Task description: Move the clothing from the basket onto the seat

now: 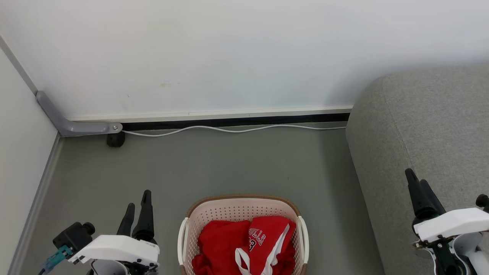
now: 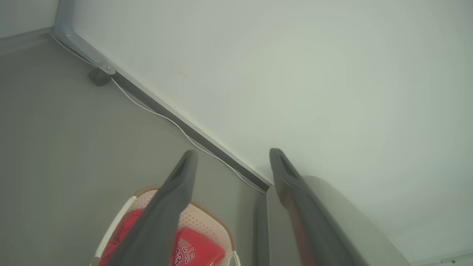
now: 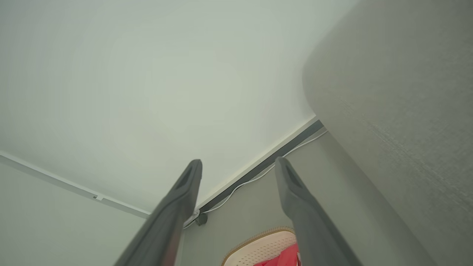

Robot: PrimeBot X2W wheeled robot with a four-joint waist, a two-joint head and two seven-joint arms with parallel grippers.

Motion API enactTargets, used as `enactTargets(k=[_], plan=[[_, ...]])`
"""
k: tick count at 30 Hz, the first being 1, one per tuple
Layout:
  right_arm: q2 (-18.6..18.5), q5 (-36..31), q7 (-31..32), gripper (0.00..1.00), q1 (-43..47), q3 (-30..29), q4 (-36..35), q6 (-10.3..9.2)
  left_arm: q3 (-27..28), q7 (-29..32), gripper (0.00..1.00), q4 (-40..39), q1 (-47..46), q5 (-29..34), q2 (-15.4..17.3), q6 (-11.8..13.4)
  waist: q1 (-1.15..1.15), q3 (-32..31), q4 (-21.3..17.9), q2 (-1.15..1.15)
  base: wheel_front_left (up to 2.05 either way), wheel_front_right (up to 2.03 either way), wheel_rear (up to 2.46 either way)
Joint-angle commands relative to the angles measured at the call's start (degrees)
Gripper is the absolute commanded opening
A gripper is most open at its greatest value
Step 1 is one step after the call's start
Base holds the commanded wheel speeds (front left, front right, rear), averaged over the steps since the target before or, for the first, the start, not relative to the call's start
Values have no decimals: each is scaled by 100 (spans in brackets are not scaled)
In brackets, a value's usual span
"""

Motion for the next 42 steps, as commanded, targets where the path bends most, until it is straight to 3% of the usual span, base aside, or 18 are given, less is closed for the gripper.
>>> enactTargets(k=[1, 28, 42], plan=[[-185, -226, -93, 100, -296, 96, -90, 22, 40, -76, 100, -116, -383, 235, 81, 53, 0, 1, -3, 0, 0, 0, 0], [-538, -1779, -547, 100, -701, 473, 381, 24, -134, -530, 100, 23, -601, 2663, 124, 727, 0, -2, -16, 0, 0, 0, 0], [-729, -2370, -765, 100, -880, 685, 444, 25, -208, -748, 100, 113, -747, 3602, 155, 755, 0, 5, -58, 0, 0, 0, 0]])
